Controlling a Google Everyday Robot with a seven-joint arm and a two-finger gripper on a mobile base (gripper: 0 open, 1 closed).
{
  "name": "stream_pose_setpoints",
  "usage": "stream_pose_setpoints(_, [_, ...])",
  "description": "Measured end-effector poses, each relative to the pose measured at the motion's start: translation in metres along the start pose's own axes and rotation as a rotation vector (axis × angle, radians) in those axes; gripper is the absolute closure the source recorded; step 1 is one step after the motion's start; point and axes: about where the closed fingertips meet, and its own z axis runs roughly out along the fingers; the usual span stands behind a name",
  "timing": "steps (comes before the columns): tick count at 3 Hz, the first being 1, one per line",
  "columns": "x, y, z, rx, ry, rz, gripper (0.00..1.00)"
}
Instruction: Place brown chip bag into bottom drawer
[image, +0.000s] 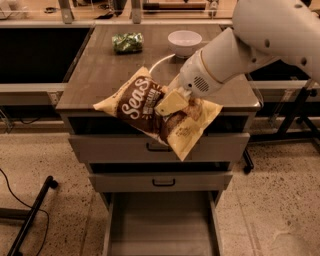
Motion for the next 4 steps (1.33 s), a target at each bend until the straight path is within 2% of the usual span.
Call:
stream_pose_setpoints(1, [0.018, 0.02, 0.023, -0.036, -0.033, -0.035, 1.0])
stream_pose_setpoints(2, [0.048, 0.043, 0.058, -0.076, -0.08, -0.025, 1.0])
stream_pose_setpoints(3, [0.065, 0.063, 0.089, -0.126, -0.129, -0.01, 1.0])
stream_pose_setpoints(4, [0.065, 0.063, 0.089, -0.126, -0.129, -0.01, 1.0])
